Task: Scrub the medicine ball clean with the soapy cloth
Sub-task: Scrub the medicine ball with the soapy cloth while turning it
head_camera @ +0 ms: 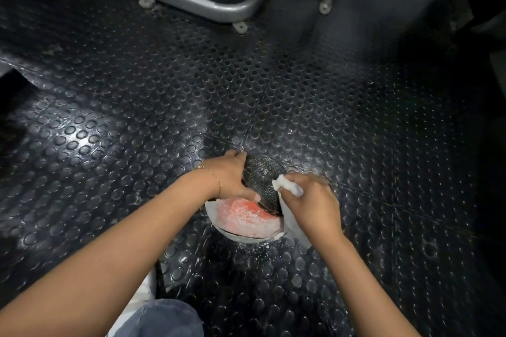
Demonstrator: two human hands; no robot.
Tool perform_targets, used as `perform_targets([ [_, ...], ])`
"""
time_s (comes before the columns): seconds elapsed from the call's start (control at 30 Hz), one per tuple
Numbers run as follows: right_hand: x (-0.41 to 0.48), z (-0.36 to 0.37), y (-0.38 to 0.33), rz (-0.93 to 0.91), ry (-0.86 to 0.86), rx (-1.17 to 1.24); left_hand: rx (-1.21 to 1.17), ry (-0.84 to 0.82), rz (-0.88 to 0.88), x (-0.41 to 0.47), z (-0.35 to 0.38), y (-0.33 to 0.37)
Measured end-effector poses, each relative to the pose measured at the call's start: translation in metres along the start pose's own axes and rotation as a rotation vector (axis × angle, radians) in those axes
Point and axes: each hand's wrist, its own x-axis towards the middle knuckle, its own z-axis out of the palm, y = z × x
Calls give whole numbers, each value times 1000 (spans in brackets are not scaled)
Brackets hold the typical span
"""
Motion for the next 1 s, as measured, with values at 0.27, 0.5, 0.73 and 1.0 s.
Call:
perform_targets([
  [0.27,7,-1,-4,-5,11,-10,40,16,23,0,0,2],
  [0.5,20,-6,0,48,11,-72,102,60,59,-8,2,10],
  [0.73,20,-9,-1,-26,-34,-116,115,79,80,-11,3,9],
  [1.0,14,-9,-12,-190,-36,-156,134,113,95,-12,6,11],
])
